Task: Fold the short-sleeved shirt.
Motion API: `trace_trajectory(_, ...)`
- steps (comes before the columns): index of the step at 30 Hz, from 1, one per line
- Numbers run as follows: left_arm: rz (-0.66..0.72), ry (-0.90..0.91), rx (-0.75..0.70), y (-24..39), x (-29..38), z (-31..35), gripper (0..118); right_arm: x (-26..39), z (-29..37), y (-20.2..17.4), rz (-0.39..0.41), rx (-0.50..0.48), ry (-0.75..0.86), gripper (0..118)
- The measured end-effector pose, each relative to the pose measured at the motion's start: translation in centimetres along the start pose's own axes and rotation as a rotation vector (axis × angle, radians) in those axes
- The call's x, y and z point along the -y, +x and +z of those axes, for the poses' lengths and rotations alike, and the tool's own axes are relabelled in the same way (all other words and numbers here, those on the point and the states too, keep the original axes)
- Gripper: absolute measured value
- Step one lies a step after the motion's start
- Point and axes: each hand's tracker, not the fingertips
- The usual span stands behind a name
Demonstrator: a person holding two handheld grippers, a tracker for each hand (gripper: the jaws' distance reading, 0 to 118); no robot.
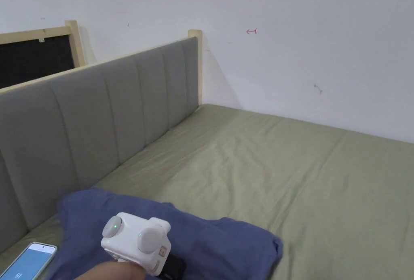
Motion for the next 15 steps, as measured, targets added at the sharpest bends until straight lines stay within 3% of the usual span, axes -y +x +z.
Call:
trace_trajectory(2,0.045,0.129,-0.028,0.0,1.4,-0.5,118,0.2,-0.5,-0.2,0.004,-0.01,-0.006,0)
trace_trajectory(7,0.03,0.158,-0.067,1.1,2.5,0.0,115,0.5,-1.0,-0.6,-0.017,-0.033,-0.013,0)
trace_trajectory(8,0.038,0.167,-0.059,1.4,3.0,0.4,107,0.6,-1.0,-0.6,-0.022,-0.035,-0.015,0)
trace_trajectory(9,0.038,0.192,-0.034,1.6,3.3,0.9,87,0.6,-0.9,-0.6,-0.028,-0.037,-0.017,0)
trace_trajectory(10,0.001,0.244,-0.05,2.3,3.7,1.7,61,0.6,-0.5,-0.7,-0.032,-0.041,-0.017,0)
trace_trajectory(11,-0.03,0.284,-0.048,3.1,4.2,2.5,19,0.6,-0.2,-0.7,-0.034,-0.046,-0.015,0)
trace_trajectory(12,-0.078,0.324,-0.067,4.1,4.7,3.4,1,0.5,0.2,-0.7,-0.033,-0.049,-0.012,0)
trace_trajectory(15,-0.194,0.355,-0.169,6.0,5.8,4.0,1,0.1,1.4,-0.5,-0.01,-0.042,0.001,0)
